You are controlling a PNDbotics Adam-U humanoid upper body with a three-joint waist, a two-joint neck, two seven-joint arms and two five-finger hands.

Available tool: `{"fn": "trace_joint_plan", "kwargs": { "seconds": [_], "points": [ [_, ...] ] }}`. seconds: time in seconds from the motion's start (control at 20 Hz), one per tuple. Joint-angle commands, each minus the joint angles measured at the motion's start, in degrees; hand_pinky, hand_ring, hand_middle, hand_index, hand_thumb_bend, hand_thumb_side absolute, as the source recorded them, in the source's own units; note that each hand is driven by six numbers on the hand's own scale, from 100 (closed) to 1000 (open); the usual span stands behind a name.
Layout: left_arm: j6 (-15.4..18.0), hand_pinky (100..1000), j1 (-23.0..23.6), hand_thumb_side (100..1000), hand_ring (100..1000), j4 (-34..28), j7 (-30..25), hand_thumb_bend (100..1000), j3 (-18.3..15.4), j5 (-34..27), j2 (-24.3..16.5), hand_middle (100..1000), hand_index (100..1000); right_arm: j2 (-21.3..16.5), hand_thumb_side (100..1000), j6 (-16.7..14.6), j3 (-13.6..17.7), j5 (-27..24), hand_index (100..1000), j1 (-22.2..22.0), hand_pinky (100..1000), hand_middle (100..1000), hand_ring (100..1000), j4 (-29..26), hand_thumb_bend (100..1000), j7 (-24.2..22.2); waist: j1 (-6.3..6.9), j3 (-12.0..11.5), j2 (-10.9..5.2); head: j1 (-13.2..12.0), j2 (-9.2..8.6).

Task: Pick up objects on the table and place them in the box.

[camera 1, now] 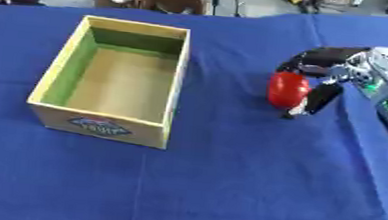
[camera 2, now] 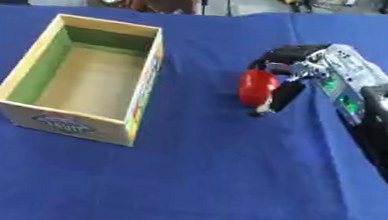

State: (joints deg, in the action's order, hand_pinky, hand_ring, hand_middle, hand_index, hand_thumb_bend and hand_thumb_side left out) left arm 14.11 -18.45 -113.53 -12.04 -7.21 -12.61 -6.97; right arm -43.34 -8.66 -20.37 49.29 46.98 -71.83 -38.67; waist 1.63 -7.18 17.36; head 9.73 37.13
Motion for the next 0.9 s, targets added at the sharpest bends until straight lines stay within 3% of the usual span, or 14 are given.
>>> {"fn": "trace_joint_plan", "kwargs": {
  "seconds": [0.05, 0.2, 0.4, 0.75, 0.9],
  "points": [
    [0.1, 100, -0.6, 743, 289, -1.1, -0.2, 100, 0.3, -0.2, -0.3, 371, 673, -0.8, 599, 0.0, 0.5, 1.0, 912, 1.4, 579, 773, 747, 0.4, 512, 1.7, -0.07, -0.1, -0.87, 0.1, -0.66],
    [0.1, 100, -0.6, 743, 289, -1.1, -0.2, 100, 0.3, -0.1, -0.3, 371, 673, -0.8, 568, -0.2, 0.4, 1.9, 893, 1.4, 549, 753, 723, 0.9, 501, 2.8, -0.07, -0.1, -0.80, 0.1, -0.63],
    [0.1, 100, -0.6, 743, 289, -1.1, -0.2, 100, 0.4, -0.1, -0.3, 371, 673, -0.6, 543, -0.8, 0.4, 2.8, 828, 1.4, 436, 694, 640, 1.4, 436, 4.1, -0.06, -0.1, -0.77, 0.2, -0.62],
    [0.1, 100, -0.6, 744, 290, -1.1, -0.3, 100, 0.4, -0.2, -0.2, 371, 673, -0.5, 528, -0.8, 0.4, 1.7, 722, 1.4, 293, 628, 562, 1.6, 260, 7.3, -0.06, -0.1, -0.73, 0.2, -0.56],
    [0.0, 100, -0.6, 745, 291, -1.1, -0.3, 100, 0.4, -0.2, -0.2, 371, 673, -0.4, 569, -0.3, 0.6, 0.2, 668, 1.4, 254, 601, 537, 1.7, 171, 8.6, -0.07, -0.1, -0.68, 0.2, -0.50]
  ]
}}
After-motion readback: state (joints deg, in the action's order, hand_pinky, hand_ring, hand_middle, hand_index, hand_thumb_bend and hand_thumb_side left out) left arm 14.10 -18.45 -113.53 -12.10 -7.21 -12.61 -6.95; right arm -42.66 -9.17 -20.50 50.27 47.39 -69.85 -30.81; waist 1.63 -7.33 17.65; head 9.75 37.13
